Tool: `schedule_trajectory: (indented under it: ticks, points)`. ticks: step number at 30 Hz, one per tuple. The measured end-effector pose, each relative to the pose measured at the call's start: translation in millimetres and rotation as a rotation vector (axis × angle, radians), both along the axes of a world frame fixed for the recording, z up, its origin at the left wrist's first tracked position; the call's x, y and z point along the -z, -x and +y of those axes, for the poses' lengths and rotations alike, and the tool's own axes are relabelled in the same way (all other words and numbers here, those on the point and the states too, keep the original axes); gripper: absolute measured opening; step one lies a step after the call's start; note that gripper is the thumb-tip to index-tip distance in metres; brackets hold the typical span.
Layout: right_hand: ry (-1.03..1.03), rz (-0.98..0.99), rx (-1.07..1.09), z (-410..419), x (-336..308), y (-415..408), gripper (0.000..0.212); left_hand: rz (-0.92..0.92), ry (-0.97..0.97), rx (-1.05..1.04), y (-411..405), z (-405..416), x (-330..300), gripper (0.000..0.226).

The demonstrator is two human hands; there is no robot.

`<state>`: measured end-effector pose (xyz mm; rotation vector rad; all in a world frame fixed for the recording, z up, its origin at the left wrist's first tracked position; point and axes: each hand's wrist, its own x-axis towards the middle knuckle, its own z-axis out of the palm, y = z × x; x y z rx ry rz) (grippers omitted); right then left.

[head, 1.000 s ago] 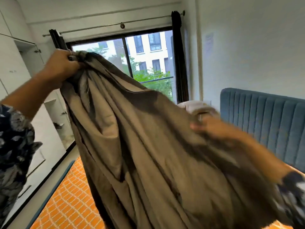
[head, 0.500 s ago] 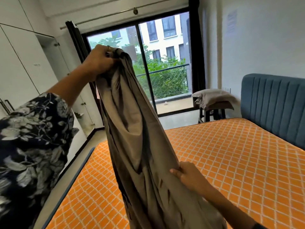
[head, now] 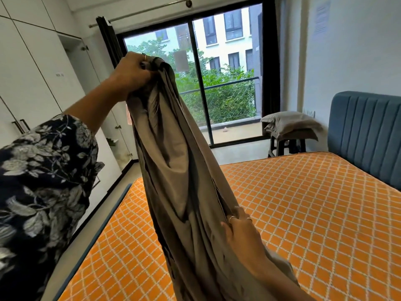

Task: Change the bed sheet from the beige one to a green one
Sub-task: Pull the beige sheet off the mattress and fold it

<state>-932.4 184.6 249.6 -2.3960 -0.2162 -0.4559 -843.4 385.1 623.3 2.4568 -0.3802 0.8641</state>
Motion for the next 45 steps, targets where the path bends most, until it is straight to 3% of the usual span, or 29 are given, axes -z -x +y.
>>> schedule_trajectory:
  ticks: [4, 7, 12, 15, 19, 22, 25, 27, 31, 34, 38, 42, 45]
  points:
    - [-0.075, 0.133, -0.049, -13, -3, -13, 0.024, 0.016, -0.004, 0.000, 0, 1, 2, 0.024]
    - [-0.124, 0.028, 0.029, -59, -16, -36, 0.026, 0.018, -0.024, -0.055, 2, 15, 2, 0.024]
    - [-0.075, -0.146, 0.284, -177, -127, -91, 0.036, 0.041, -0.132, -0.078, 8, 27, 19, 0.017]
    - [-0.075, -0.302, 0.347, -205, -199, -97, 0.027, 0.080, -0.134, -0.105, -2, 38, 27, 0.028]
    - [0.111, -0.081, 0.073, -202, -231, -83, 0.031, 0.322, -0.174, -0.119, -2, 49, 52, 0.054]
    - [0.272, 0.001, -0.085, -174, -216, -68, 0.034, 0.405, -0.279, 0.009, 10, 24, 82, 0.096]
    - [0.314, 0.037, -0.294, -123, -200, -60, 0.039, 0.456, -0.390, 0.177, 17, -31, 127, 0.119]
    - [0.314, 0.041, -0.394, -90, -192, -54, 0.044, 0.481, -0.390, 0.331, 26, -73, 164, 0.123]
    - [0.342, 0.016, -0.360, -71, -170, -48, 0.048, 0.457, -0.221, 0.398, 42, -115, 215, 0.080]
    - [0.258, 0.032, -0.327, -79, -145, -39, 0.020, 0.459, -0.221, 0.316, 47, -121, 231, 0.052]
    - [0.107, 0.008, -0.303, -83, -112, -18, 0.019, 0.383, -0.262, 0.299, 54, -127, 246, 0.018]
    - [-0.096, -0.004, -0.270, -89, -89, 2, 0.033, 0.331, -0.241, 0.254, 55, -127, 245, 0.007]
    - [-0.198, 0.013, -0.219, -89, -61, 8, 0.028, 0.309, -0.213, 0.270, 56, -130, 243, 0.009]
